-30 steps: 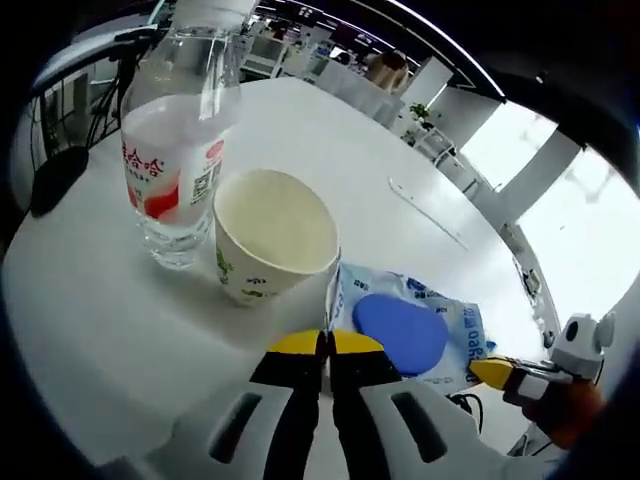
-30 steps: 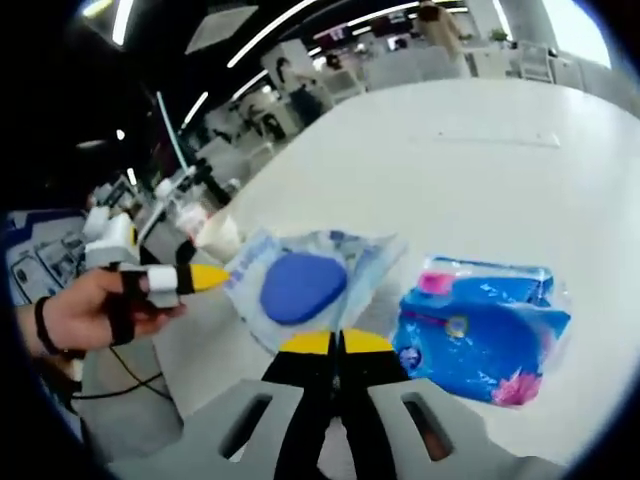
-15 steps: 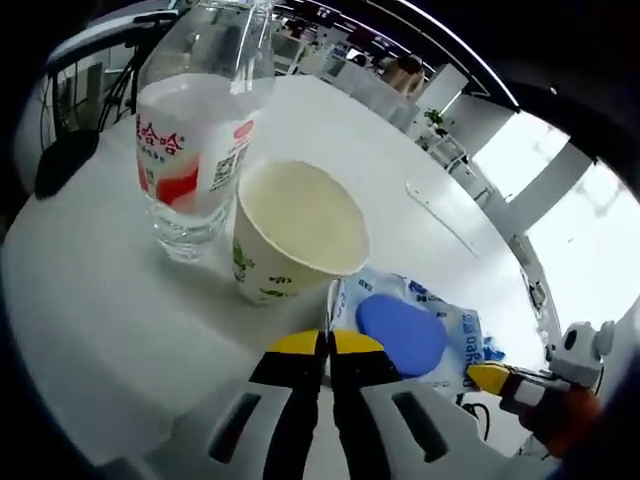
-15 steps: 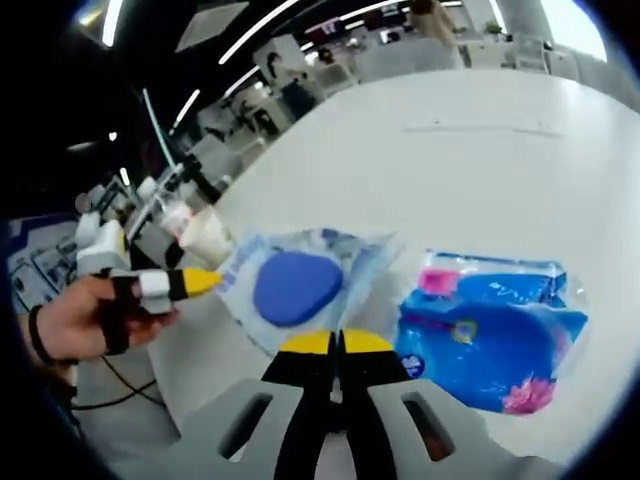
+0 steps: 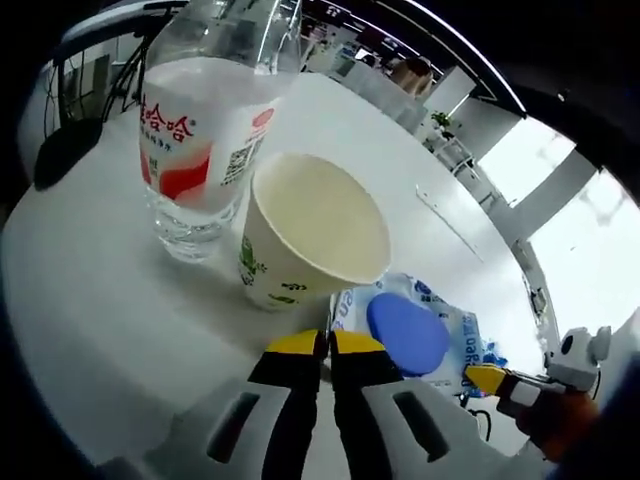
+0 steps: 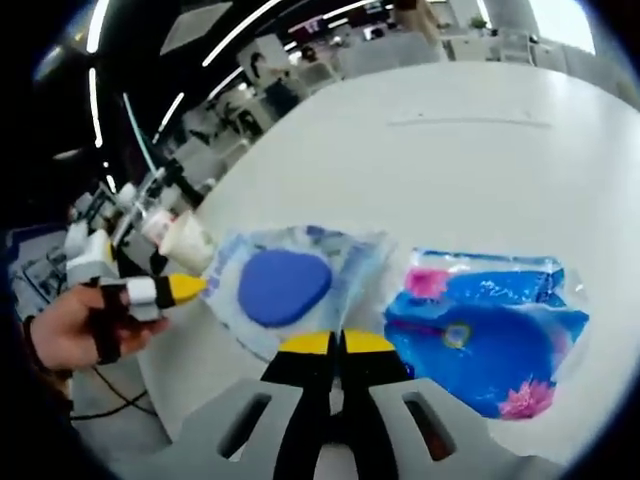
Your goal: Arrange the tabletop items into an orderly group along one side of the table until the central work area is clear of visible clutter.
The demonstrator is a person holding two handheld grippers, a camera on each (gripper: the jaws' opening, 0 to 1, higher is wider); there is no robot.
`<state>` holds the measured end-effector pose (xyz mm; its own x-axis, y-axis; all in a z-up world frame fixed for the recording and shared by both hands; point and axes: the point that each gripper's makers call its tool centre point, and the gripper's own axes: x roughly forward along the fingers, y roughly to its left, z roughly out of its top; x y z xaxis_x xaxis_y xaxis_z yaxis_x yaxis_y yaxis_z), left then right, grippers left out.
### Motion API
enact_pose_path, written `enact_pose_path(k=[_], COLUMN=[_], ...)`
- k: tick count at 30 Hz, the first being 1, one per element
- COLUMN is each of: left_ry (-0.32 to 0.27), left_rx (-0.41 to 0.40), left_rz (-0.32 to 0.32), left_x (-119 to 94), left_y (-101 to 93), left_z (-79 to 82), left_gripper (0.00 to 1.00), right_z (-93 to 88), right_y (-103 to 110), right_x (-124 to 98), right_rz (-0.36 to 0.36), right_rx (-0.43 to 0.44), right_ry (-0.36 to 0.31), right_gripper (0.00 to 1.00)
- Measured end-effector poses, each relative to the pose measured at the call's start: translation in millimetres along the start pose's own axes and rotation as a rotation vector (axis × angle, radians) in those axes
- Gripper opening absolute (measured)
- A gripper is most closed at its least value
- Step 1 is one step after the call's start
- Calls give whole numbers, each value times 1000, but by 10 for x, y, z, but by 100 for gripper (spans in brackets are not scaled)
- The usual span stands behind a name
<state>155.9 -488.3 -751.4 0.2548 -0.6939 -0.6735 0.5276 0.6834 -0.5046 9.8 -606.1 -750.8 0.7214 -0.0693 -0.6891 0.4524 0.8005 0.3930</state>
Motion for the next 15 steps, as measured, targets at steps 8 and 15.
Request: enact_pose_path(k=[8,15], left_ry=[7,-10], left_rx=[-16,-14], left_rz=[12,7], left_x=[-82,-233], left_y=[109,180], left_z=[-38,-57], left_gripper=[6,7], right_z=[-80,-90], right_y=[-40,-84], right_x=[-94,-231], right_rz=[-1,2], right_rx=[-7,-14], right_ry=[6,-20], right_gripper=[7,6])
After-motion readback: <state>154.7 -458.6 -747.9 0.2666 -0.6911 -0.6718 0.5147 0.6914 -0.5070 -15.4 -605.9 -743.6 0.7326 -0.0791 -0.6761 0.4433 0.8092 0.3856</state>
